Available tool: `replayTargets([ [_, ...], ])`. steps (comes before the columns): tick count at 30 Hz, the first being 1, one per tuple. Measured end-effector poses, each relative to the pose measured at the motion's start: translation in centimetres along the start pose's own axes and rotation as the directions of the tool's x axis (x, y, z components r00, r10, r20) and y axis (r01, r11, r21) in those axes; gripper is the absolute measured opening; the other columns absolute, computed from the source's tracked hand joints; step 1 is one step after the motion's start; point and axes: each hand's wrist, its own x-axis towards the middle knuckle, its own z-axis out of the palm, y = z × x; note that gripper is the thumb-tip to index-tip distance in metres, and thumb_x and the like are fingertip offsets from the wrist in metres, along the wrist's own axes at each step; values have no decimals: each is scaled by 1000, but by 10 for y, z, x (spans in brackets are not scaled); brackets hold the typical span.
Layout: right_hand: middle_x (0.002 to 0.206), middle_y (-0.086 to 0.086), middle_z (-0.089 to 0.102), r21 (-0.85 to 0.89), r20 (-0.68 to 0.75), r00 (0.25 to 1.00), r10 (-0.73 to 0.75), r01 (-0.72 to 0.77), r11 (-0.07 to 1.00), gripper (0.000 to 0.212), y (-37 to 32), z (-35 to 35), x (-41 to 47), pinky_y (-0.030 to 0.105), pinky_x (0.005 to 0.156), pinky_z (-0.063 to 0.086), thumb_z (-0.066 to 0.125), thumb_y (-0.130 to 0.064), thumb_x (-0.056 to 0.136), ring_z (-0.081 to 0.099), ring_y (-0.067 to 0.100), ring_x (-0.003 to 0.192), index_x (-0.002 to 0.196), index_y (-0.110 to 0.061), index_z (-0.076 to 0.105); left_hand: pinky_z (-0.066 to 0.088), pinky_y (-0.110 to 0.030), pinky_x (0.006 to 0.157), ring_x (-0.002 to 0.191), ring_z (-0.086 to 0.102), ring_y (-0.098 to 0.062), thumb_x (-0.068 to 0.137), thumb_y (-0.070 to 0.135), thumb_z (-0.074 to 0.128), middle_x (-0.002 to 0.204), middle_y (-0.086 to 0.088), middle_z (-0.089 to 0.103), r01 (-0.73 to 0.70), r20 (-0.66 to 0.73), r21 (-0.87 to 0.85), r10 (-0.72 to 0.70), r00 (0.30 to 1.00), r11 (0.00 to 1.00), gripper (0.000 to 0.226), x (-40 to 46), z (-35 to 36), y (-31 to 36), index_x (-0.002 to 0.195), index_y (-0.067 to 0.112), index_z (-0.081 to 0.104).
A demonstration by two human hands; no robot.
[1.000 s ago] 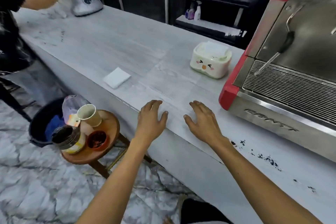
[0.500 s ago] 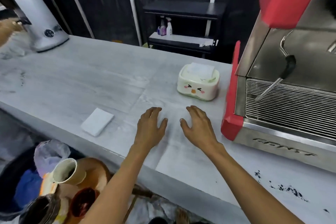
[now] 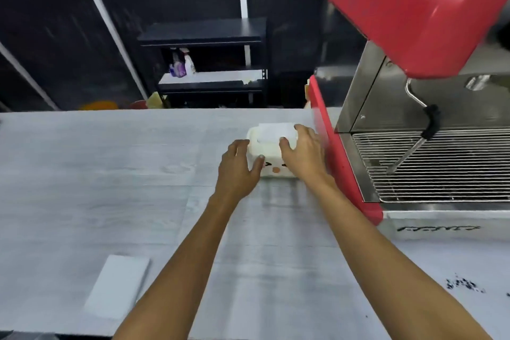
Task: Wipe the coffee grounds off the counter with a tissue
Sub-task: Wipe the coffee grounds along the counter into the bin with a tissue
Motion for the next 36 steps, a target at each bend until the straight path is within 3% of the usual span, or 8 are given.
replayTargets([
  [5, 139, 10, 48, -37, -16, 991, 132, -132, 991, 54, 1, 14, 37, 45, 104, 34, 51, -39, 92, 40, 30, 128, 136, -9, 45, 39, -48, 108, 136, 38, -33, 97, 45, 53, 155, -8, 33, -42, 46, -12, 43, 998, 999, 60, 21, 10, -11, 146, 11, 40],
  [9, 143, 9, 43, -69, 86, 973, 214, -209, 975, 60, 10, 21, 57, 46, 106, 30, 52, -45, 91, 35, 31, 132, 139, -11, 42, 44, -47, 103, 132, 42, -31, 95, 45, 53, 155, -6, 32, -80, 45, -39, 82, 996, 996, 58, 22, 19, -22, 142, 12, 44],
  [15, 135, 6, 53, 80, 232, 926, 299, -324, 943, 58, 23, 29, 78, 47, 101, 44, 59, -46, 85, 48, 30, 124, 135, -18, 50, 44, -50, 102, 133, 42, -29, 94, 48, 51, 157, -2, 29, -103, 22, -51, 104, 994, 993, 58, 20, 25, -30, 142, 16, 43],
  [18, 121, 5, 62, 233, 116, 961, 250, -271, 934, 36, 23, 28, 77, 41, 90, 52, 65, -28, 86, 59, 25, 109, 119, -14, 63, 42, -50, 104, 135, 40, -28, 96, 47, 51, 158, -1, 27, -106, 28, -44, 108, 994, 993, 57, 19, 24, -32, 143, 18, 41],
  [22, 101, 6, 67, 231, -32, 988, 150, -138, 963, 15, 19, 27, 73, 40, 84, 52, 64, -20, 88, 62, 26, 92, 95, -8, 67, 45, -53, 101, 134, 42, -29, 93, 50, 50, 158, -1, 28, -110, 38, -20, 111, 993, 994, 60, 20, 23, -33, 143, 19, 41],
  [26, 91, 8, 68, 181, -122, 990, 76, -53, 982, 15, 10, 19, 61, 40, 79, 52, 60, -23, 88, 61, 26, 86, 88, -8, 63, 45, -54, 102, 136, 40, -28, 92, 47, 58, 160, -1, 24, -113, 48, -21, 113, 992, 993, 64, 17, 22, -31, 145, 20, 37],
  [30, 74, 5, 64, 260, -169, 985, 30, 15, 965, 18, -3, 4, 38, 39, 66, 49, 57, -21, 90, 58, 20, 68, 82, -5, 58, 46, -52, 102, 141, 33, -24, 91, 44, 61, 163, 2, 15, -120, 25, -54, 122, 992, 991, 68, 4, 19, -28, 149, 21, 32],
  [36, 69, -2, 61, 335, -188, 982, -19, 83, 938, 14, -16, -17, -14, 32, 58, 45, 54, -21, 94, 50, 8, 57, 87, -9, 56, 44, -52, 104, 145, 27, -20, 89, 34, 63, 162, 0, 17, -109, 18, -110, 111, 994, 988, 70, -38, 15, -30, 150, 19, 32],
])
